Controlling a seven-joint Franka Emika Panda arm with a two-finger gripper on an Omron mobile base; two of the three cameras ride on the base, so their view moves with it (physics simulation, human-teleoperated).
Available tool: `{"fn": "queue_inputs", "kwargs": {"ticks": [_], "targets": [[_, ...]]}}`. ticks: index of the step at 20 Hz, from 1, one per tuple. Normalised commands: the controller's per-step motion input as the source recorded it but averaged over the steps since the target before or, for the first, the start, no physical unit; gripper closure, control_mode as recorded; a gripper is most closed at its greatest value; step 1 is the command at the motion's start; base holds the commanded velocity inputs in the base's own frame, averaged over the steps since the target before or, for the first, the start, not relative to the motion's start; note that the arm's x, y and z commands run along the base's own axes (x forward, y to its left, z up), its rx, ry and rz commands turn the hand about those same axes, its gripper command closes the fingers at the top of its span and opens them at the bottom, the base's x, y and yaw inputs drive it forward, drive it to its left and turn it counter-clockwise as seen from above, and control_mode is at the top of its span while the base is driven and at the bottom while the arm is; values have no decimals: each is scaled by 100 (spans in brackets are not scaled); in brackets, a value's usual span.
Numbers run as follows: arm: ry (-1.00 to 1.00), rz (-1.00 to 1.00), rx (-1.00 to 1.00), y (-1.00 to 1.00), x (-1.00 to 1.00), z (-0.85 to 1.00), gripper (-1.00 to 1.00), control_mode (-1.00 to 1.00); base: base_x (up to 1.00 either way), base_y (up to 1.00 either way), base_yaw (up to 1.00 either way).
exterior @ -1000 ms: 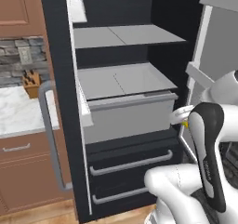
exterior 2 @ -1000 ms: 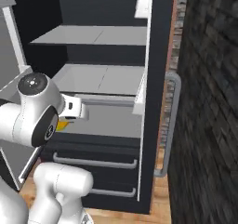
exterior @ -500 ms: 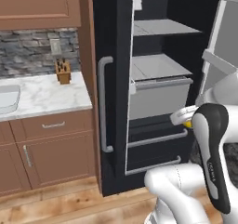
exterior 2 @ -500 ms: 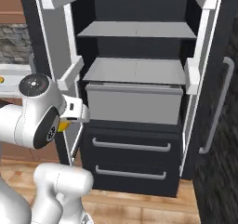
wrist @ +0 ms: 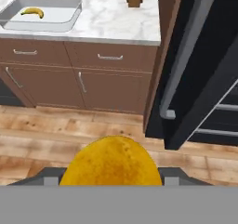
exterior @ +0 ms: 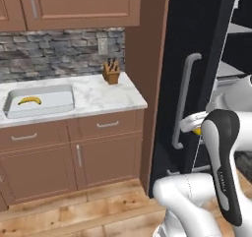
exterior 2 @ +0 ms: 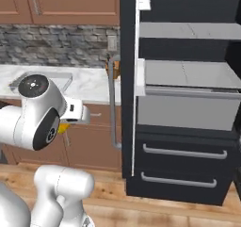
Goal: Pick the banana and mango from the fridge and place them inside the tupperware on the counter.
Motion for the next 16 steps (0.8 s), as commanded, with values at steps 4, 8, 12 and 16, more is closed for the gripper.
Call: {"fn": "queue_inputs", "kwargs": {"ticks": [4,8,12,16], "targets": [[0,0,0,0,0,0,100,100,55,100,3],[0,0,0,0,0,0,100,100,90,100,3],[0,0,0,0,0,0,100,100,100,98,2],[0,0,0,0,0,0,100,100,93,89,0]]}}
